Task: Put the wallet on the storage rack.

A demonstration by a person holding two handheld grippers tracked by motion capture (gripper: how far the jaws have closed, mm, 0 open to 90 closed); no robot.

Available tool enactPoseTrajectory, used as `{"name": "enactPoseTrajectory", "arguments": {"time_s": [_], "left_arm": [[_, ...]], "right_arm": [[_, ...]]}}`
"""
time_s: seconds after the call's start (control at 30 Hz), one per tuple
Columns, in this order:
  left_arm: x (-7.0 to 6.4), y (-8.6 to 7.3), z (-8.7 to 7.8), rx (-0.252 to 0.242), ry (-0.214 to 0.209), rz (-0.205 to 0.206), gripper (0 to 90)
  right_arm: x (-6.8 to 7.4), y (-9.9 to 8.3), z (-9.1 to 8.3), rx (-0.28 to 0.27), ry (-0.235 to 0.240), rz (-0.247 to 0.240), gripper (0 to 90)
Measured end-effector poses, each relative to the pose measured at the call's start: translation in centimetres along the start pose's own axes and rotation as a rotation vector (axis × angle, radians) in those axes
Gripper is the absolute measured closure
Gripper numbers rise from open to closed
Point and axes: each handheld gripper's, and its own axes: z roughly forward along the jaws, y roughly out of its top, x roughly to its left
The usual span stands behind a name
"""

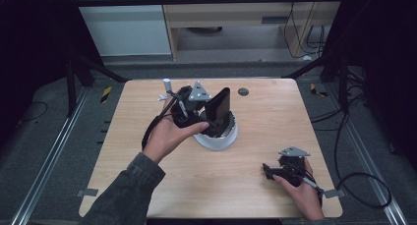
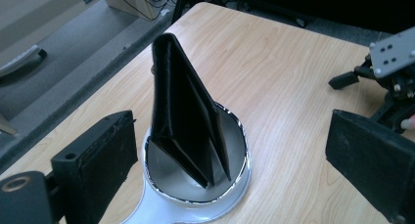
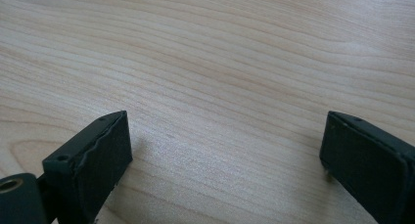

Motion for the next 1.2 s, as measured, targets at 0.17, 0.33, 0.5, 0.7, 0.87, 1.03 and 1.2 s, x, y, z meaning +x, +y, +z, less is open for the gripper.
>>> {"name": "enactPoseTrajectory", "arguments": {"time_s": [0.17,0.33,0.5,0.7,0.87,1.03,1.2], "left_arm": [[-0.7,-0.9,-0.1,-0.005,0.004,0.01,4.3],[-1.2,-2.0,-0.2,-0.011,-0.001,0.006,4.2],[-2.0,-3.4,-0.4,-0.016,-0.005,0.004,4.0],[-2.9,-5.9,0.0,-0.016,-0.024,-0.022,4.0],[-3.3,-8.0,0.7,-0.005,-0.044,-0.046,4.0],[-3.3,-9.6,1.3,0.02,-0.048,-0.056,4.0],[-3.1,-11.2,1.7,0.039,-0.037,-0.072,4.3]], "right_arm": [[0.0,0.0,0.0,0.0,0.002,0.002,5.2],[0.0,0.0,0.0,-0.001,0.001,0.002,5.2],[0.0,0.0,0.0,0.0,0.001,0.002,5.2],[0.0,0.0,0.0,0.0,-0.001,0.003,5.3],[0.0,0.0,0.0,-0.001,-0.001,0.002,5.3],[0.0,0.0,0.0,-0.002,-0.002,0.0,5.2],[0.0,0.0,0.0,-0.001,-0.002,0.001,5.2]]}}
